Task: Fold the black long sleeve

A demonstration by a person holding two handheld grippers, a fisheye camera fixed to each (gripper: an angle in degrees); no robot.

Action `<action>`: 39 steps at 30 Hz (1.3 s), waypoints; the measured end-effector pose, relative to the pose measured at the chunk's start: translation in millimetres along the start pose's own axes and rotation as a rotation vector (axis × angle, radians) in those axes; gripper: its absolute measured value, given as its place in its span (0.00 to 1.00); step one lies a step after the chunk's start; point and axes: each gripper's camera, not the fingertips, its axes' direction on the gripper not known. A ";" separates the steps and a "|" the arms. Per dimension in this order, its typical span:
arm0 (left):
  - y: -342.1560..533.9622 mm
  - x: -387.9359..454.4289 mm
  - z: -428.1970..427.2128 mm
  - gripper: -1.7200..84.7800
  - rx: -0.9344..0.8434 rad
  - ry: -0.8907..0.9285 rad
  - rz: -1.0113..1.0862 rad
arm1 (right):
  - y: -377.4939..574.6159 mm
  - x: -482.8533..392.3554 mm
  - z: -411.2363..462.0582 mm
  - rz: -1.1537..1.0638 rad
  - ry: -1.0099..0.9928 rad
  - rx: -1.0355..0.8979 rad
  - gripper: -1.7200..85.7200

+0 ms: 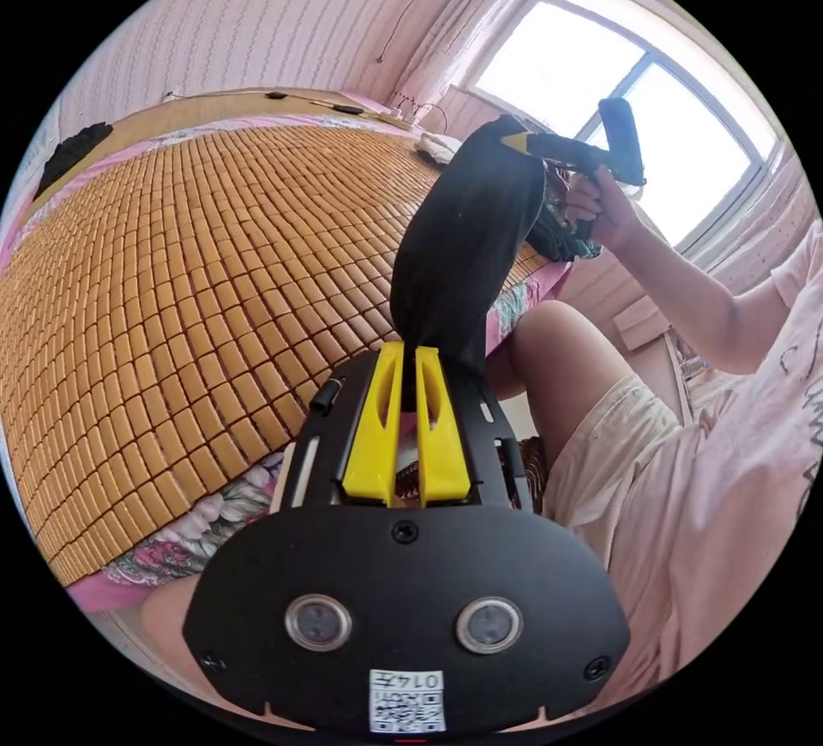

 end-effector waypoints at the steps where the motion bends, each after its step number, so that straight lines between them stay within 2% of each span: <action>1: 2.9 6.4 -11.5 0.02 0.017 -0.022 0.016 | -2.9 -6.6 -1.5 -0.011 -0.008 0.013 0.05; 7: 47.3 47.7 -131.8 0.02 0.160 -0.233 0.042 | -61.5 -88.4 22.1 -0.198 -0.134 0.078 0.05; 13: 111.6 56.9 -258.3 0.02 0.353 -0.448 -0.122 | -163.6 -194.3 84.5 -0.488 -0.341 0.094 0.05; 17: 145.6 57.3 -353.2 0.02 0.425 -0.669 -0.241 | -254.5 -285.6 153.2 -0.647 -0.458 0.035 0.06; 20: 155.2 31.0 -410.6 0.04 0.420 -0.900 -0.295 | -331.6 -350.5 241.5 -0.585 -0.470 -0.100 0.09; 22: 161.2 -15.1 -442.5 0.07 0.403 -0.947 -0.419 | -365.7 -383.9 304.3 -0.521 -0.379 -0.178 0.13; 24: 185.8 -74.1 -476.7 0.08 0.445 -1.027 -0.647 | -377.7 -410.0 376.1 -0.448 -0.230 -0.281 0.14; 27: 224.6 -111.2 -481.1 0.08 0.472 -1.025 -0.838 | -345.7 -423.0 436.7 -0.449 -0.206 -0.475 0.12; 31: 224.0 -106.2 -430.8 0.08 0.378 -0.960 -0.757 | -305.8 -427.1 457.7 -0.559 -0.139 -0.504 0.11; 33: 211.8 -93.2 -392.8 0.08 0.324 -0.918 -0.696 | -305.9 -421.2 440.0 -0.541 -0.192 -0.455 0.11; 36: 195.8 -61.5 -361.5 0.07 0.368 -0.855 -0.608 | -298.7 -403.6 377.6 -0.546 -0.344 -0.309 0.11; 39: 172.9 -25.4 -326.4 0.06 0.385 -0.788 -0.501 | -249.5 -366.8 302.6 -0.619 -0.267 -0.173 0.09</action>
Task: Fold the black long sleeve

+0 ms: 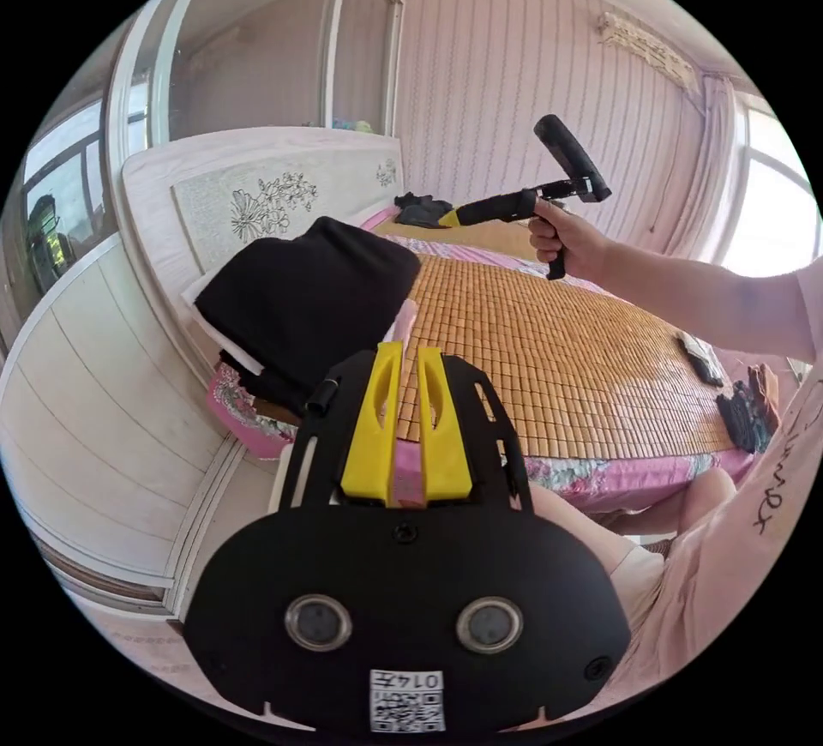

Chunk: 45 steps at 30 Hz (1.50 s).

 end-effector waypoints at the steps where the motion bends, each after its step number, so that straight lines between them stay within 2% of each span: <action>1: 2.1 11.8 2.1 0.06 -0.003 0.015 0.020 | 18.7 -3.7 -10.9 -0.009 0.040 -0.002 0.08; 3: 9.9 60.0 17.9 0.06 -0.038 0.079 0.096 | 103.2 -10.7 -44.5 0.040 0.214 -0.098 0.08; 6: 15.7 123.7 45.8 0.06 -0.076 0.241 0.188 | 217.7 -10.1 -88.3 0.229 0.293 -0.259 0.08; 8: 14.4 162.5 62.9 0.06 -0.093 0.364 0.234 | 280.6 -10.4 -127.0 0.385 0.348 -0.292 0.08; 12: -2.8 264.8 104.3 0.08 -0.148 0.600 0.424 | 399.0 -16.9 -234.5 0.705 0.557 -0.209 0.09; 18: -58.5 432.5 179.1 0.10 -0.244 0.796 0.728 | 520.4 -15.9 -349.1 1.041 0.875 -0.072 0.15; 23: -114.0 574.0 248.7 0.10 -0.197 0.858 0.838 | 601.6 29.2 -399.2 1.192 0.930 -0.065 0.17; 29: -172.5 753.5 374.5 0.09 -0.266 0.846 0.855 | 663.9 118.3 -426.6 1.212 1.018 -0.183 0.17; 33: -194.1 845.3 461.6 0.09 -0.338 0.830 0.763 | 690.7 180.6 -441.7 1.224 1.011 -0.233 0.17; 37: -204.5 903.8 510.8 0.12 -0.345 0.881 0.666 | 709.0 210.2 -450.3 1.243 1.043 -0.265 0.14; 41: -216.3 956.6 561.6 0.15 -0.370 0.863 0.508 | 720.2 210.6 -468.8 1.269 0.998 -0.160 0.09; 43: -220.9 971.2 584.6 0.14 -0.436 0.869 0.427 | 718.9 204.7 -475.3 1.230 0.965 -0.117 0.06; 45: -221.8 984.2 607.1 0.11 -0.599 0.930 0.380 | 707.9 191.0 -479.5 1.140 1.000 -0.104 0.04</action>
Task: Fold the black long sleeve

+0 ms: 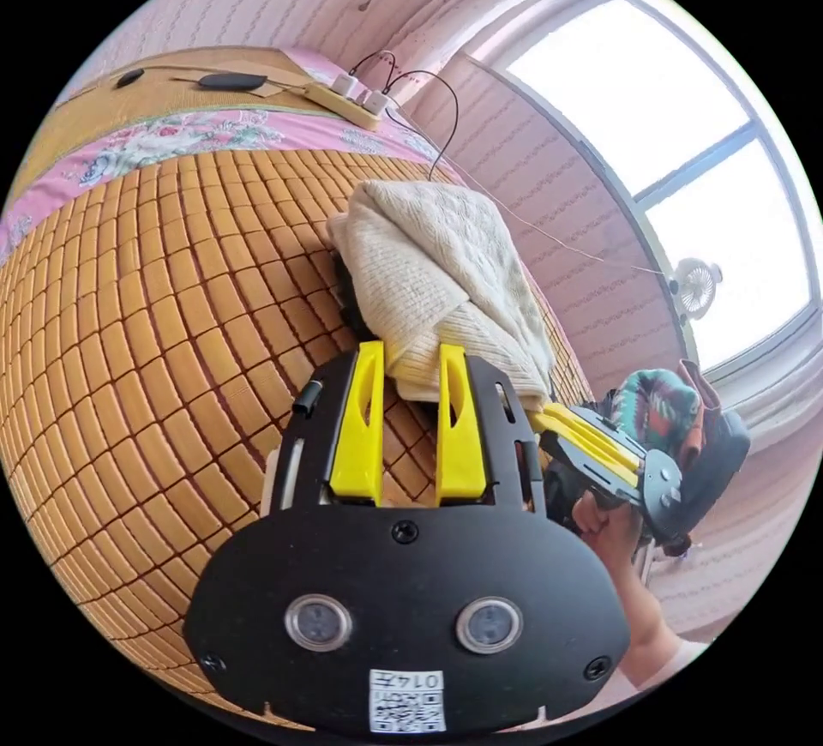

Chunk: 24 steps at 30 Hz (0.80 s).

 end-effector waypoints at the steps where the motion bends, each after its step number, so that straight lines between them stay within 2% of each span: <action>1: -1.0 -1.5 -0.3 0.09 -0.011 0.012 -0.010 | 1.6 -3.1 -5.6 -0.023 0.004 0.026 0.03; 4: 0.5 4.4 -31.8 0.07 0.039 -0.069 0.005 | 3.1 -20.5 -36.6 -0.116 -0.048 0.104 0.02; 6: 9.8 18.9 -76.1 0.06 0.117 -0.104 0.076 | -2.4 -40.4 -81.2 -0.231 -0.254 0.213 0.01; 10: 32.5 42.4 -145.5 0.04 0.107 -0.155 0.167 | -14.3 -80.0 -151.6 -0.307 -0.102 0.294 0.01; 13: 57.5 66.7 -211.6 0.03 0.151 -0.174 0.233 | -12.6 -92.3 -172.7 -0.264 -0.125 0.221 0.02; 15: 83.8 91.8 -264.9 0.02 0.184 -0.180 0.306 | 1.4 -102.1 -176.7 -0.210 -0.143 0.142 0.08; 17: 108.4 104.7 -310.3 0.01 0.223 -0.156 0.330 | 15.9 -111.0 -187.6 -0.174 -0.226 0.129 0.14; 22: 204.4 123.0 -449.7 0.01 0.321 -0.141 0.485 | 52.2 -149.4 -222.6 -0.147 -0.322 0.167 0.17; 24: 258.9 119.3 -511.8 0.01 0.356 -0.126 0.500 | 64.8 -174.4 -232.1 -0.169 -0.441 0.166 0.17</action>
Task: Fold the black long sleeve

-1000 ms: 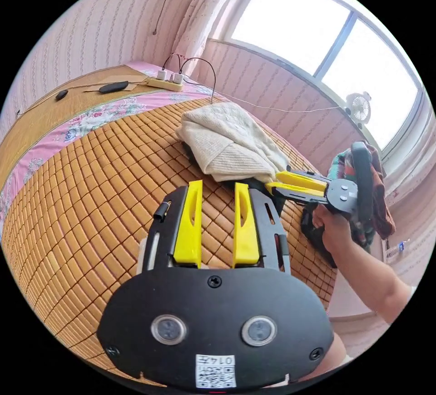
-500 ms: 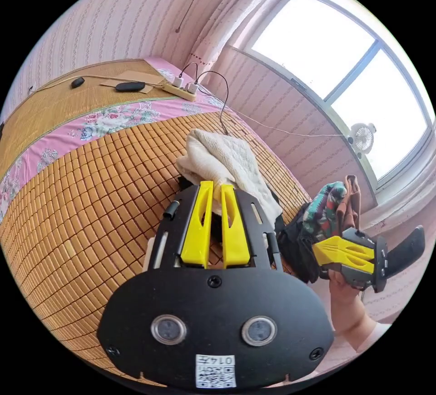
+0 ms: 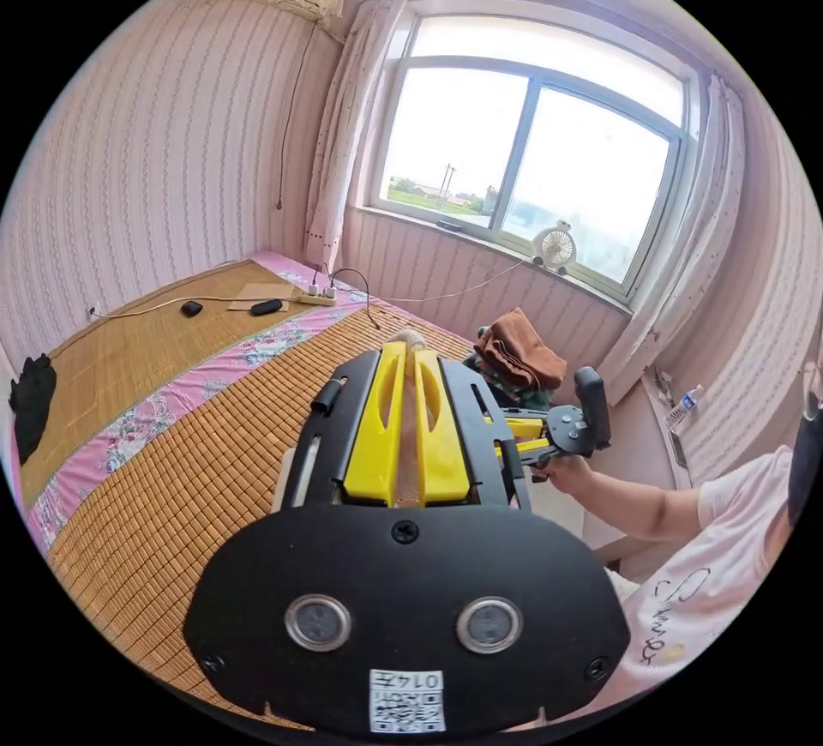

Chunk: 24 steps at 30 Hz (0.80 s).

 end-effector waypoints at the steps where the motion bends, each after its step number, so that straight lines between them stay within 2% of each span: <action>1: 9.2 1.4 -18.8 0.01 0.013 -0.002 -0.001 | 1.5 -7.5 2.4 -0.010 -0.039 -0.015 0.17; 5: 97.1 0.4 -136.4 0.01 0.025 -0.046 -0.093 | 25.3 -52.8 35.4 -0.084 -0.291 -0.157 0.10; 7: 149.5 -7.4 -167.1 0.01 -0.002 -0.133 -0.173 | 41.0 -60.5 62.8 -0.059 -0.281 -0.242 0.11; 9: 225.1 -39.0 -192.9 0.01 -0.054 -0.282 -0.357 | 55.8 -65.1 104.2 -0.015 -0.255 -0.399 0.19; 12: 323.8 -86.7 -200.7 0.01 -0.178 -0.349 -0.651 | 64.3 -72.5 141.2 -0.015 -0.247 -0.528 0.22; 15: 402.5 -100.1 -207.5 0.01 -0.234 -0.364 -0.860 | 64.8 -71.9 156.9 -0.012 -0.191 -0.564 0.23; 20: 460.0 -84.3 -233.6 0.01 -0.176 -0.319 -0.974 | 61.0 -62.5 183.4 0.023 -0.131 -0.641 0.21; 23: 466.2 -72.0 -244.0 0.01 -0.154 -0.321 -0.969 | 64.9 -66.6 214.5 0.015 -0.189 -0.823 0.13; 24: 462.7 -67.8 -249.2 0.01 -0.119 -0.317 -0.949 | 58.3 -68.8 215.3 -0.006 -0.164 -0.820 0.10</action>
